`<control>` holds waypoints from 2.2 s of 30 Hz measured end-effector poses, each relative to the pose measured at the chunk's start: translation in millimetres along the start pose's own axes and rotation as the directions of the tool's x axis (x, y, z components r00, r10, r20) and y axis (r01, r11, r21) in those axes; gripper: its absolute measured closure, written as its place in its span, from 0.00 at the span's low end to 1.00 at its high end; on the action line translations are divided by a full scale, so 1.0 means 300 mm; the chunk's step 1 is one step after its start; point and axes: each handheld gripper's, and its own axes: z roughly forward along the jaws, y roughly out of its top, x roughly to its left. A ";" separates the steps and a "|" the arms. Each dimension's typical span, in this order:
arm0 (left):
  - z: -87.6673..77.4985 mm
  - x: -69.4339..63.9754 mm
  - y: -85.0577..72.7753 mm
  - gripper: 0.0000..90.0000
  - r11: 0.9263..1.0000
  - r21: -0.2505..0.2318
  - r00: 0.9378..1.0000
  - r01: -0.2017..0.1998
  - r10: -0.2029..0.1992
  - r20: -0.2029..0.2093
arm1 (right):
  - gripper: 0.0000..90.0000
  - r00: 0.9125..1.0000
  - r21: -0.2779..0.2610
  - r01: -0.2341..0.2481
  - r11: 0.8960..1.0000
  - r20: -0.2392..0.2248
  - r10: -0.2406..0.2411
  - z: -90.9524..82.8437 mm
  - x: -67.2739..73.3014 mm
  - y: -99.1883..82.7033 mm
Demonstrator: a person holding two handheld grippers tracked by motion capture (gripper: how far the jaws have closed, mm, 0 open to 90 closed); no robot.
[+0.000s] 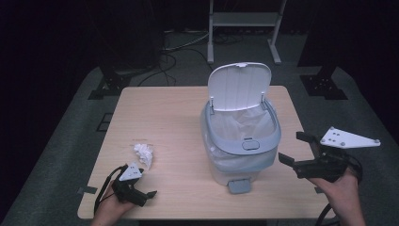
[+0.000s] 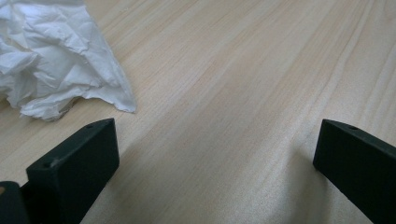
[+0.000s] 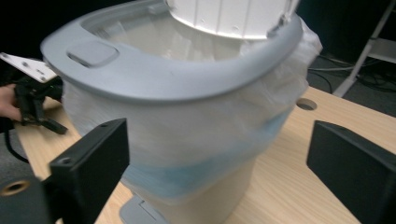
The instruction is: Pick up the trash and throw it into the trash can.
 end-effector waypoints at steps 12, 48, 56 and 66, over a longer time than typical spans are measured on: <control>0.000 0.000 0.000 0.00 1.000 0.002 1.000 -0.001 0.001 0.000 | 0.02 0.999 0.034 0.018 0.999 0.043 -0.019 0.028 -0.028 -0.105; 0.000 0.000 0.000 0.00 1.000 0.000 1.000 0.000 0.000 0.000 | 0.02 0.995 0.241 -0.075 0.968 0.077 0.058 0.173 -0.113 -0.400; 0.000 0.000 0.000 0.00 1.000 0.000 1.000 0.000 0.000 0.000 | 0.02 0.994 0.306 -0.084 0.948 0.093 0.058 0.217 -0.122 -0.451; 0.000 0.000 0.000 0.00 1.000 0.001 1.000 0.000 0.000 0.000 | 0.02 0.993 0.369 -0.080 0.926 0.111 0.041 0.258 -0.123 -0.491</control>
